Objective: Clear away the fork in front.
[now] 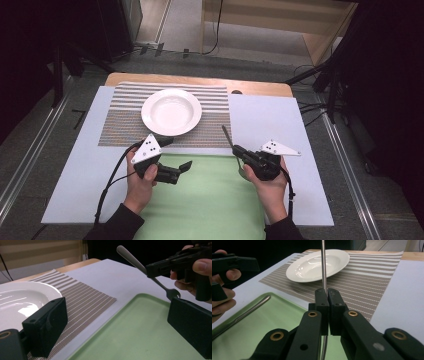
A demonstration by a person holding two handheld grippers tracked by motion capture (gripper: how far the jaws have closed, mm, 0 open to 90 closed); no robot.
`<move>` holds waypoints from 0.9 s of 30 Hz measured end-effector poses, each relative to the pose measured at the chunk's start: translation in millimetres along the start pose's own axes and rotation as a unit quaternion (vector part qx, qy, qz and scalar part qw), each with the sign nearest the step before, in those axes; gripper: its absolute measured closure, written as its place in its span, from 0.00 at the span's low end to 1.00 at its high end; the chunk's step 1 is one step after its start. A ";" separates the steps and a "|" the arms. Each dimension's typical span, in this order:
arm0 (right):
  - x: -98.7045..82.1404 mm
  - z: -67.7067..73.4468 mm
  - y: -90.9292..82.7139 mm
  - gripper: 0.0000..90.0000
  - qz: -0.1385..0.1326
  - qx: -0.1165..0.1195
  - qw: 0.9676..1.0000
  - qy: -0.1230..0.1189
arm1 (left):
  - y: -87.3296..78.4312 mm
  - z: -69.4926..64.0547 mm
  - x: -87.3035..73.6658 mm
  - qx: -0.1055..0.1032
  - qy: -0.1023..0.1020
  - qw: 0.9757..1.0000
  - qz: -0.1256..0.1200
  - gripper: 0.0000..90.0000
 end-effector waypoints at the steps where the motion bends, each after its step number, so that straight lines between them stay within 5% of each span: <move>1: -0.2 1.2 -0.8 0.96 -0.001 0.000 1.000 0.000 | -0.4 -0.2 -0.1 -0.002 -0.001 1.000 0.000 0.03; 8: -6.9 6.0 -3.6 0.96 -0.012 0.014 1.000 0.005 | 1.0 -5.2 -0.3 -0.026 -0.013 1.000 -0.006 0.03; 27: -15.2 36.9 9.0 0.96 -0.005 0.048 0.998 -0.035 | 3.6 -14.2 2.8 -0.064 -0.023 0.998 -0.016 0.04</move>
Point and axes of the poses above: each handheld gripper's, and its own axes: y roughly forward along the jaws, x roughly out of its top, z roughly to its left, the point moved 6 cm from there along y, roughly forward along the jaws, and after that the axes turned 13 degrees about z, right-handed, at the moved point
